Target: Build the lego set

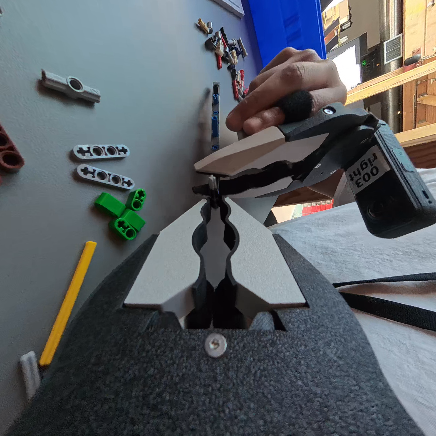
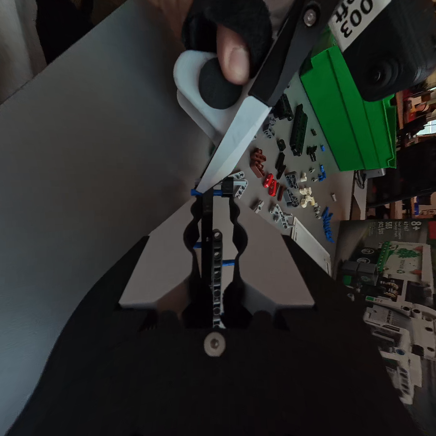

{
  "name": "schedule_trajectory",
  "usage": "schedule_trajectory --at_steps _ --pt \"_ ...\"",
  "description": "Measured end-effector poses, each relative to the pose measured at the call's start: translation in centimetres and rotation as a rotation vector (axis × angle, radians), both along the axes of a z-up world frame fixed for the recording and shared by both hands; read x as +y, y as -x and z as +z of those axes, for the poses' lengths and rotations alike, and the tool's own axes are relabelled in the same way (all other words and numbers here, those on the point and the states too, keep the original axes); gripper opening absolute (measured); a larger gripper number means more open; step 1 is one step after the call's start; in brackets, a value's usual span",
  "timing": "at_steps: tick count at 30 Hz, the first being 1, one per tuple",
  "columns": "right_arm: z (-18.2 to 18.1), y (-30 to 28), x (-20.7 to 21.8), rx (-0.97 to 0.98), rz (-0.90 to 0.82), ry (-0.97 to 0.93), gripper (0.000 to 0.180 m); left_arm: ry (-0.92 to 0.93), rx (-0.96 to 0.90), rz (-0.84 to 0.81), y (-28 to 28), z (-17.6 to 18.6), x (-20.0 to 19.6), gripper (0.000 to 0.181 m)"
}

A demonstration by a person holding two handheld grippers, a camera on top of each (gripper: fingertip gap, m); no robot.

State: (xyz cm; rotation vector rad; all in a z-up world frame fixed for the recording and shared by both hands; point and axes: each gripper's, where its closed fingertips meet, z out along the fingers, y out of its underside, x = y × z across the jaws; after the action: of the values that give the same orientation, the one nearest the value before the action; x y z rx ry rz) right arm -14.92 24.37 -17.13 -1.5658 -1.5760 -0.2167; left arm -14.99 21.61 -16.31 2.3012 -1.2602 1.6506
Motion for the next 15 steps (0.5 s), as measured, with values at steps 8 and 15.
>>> schedule_trajectory --at_steps 8,15 --pt "-0.3 -0.5 -0.3 0.082 -0.03 0.099 0.007 0.017 -0.003 0.018 -0.5 0.2 0.3 0.006" --pt "0.7 -2.1 -1.0 0.129 -0.023 0.198 0.036 0.055 0.022 0.008 -0.3 -0.4 0.6 0.006"
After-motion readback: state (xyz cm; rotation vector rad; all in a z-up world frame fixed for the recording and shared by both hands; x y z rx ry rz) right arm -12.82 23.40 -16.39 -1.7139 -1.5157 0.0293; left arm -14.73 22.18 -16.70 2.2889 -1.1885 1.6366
